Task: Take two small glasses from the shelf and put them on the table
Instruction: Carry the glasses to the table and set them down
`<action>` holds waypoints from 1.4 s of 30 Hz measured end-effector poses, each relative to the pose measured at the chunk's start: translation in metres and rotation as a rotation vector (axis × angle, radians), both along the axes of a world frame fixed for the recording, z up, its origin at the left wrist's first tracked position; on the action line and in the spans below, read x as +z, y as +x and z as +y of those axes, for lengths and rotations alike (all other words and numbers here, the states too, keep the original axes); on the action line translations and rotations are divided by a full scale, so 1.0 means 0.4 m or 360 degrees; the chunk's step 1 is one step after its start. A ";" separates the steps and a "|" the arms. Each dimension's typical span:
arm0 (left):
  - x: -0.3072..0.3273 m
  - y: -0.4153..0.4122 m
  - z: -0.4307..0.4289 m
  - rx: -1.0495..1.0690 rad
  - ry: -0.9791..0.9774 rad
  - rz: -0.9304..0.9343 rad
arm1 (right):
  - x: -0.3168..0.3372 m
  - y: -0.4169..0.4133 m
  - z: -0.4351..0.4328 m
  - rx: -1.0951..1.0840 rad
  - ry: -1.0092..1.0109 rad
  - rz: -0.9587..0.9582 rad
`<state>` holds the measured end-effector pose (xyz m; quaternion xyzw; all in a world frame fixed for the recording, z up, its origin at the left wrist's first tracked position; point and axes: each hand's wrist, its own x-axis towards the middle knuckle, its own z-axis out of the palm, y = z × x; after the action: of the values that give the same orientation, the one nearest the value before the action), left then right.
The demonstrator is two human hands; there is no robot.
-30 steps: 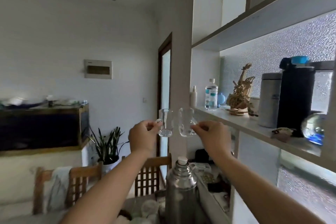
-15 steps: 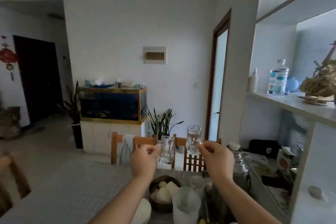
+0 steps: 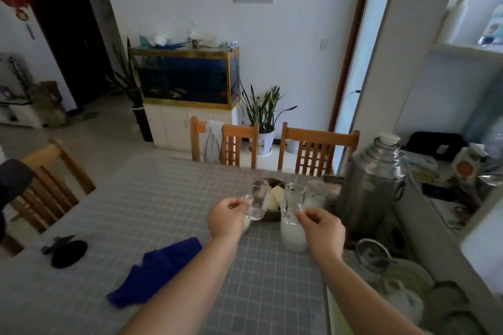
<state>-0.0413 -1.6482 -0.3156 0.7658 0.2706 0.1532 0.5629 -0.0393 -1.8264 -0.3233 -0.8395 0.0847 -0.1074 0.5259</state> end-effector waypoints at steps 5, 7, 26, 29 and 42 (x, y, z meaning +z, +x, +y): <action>-0.103 -0.024 -0.023 0.0030 -0.0178 0.0106 | -0.121 -0.031 0.004 -0.0034 0.0014 0.0160; -0.143 -0.034 -0.029 0.0030 -0.0227 0.0165 | -0.161 -0.047 0.004 -0.0002 0.0000 0.0212; -0.420 -0.135 -0.104 0.0137 -0.0728 0.0470 | -0.432 -0.132 -0.012 0.0117 -0.0112 0.0439; -0.437 -0.141 -0.108 0.0180 -0.0756 0.0443 | -0.455 -0.132 -0.013 0.0105 -0.0137 0.0411; -0.489 -0.184 -0.118 0.0208 -0.0826 0.0321 | -0.532 -0.147 -0.029 0.0075 -0.0018 0.0332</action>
<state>-0.1148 -1.6953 -0.5113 0.5884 0.4043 0.0378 0.6992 -0.0983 -1.8378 -0.5360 -0.8508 0.1186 -0.0077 0.5118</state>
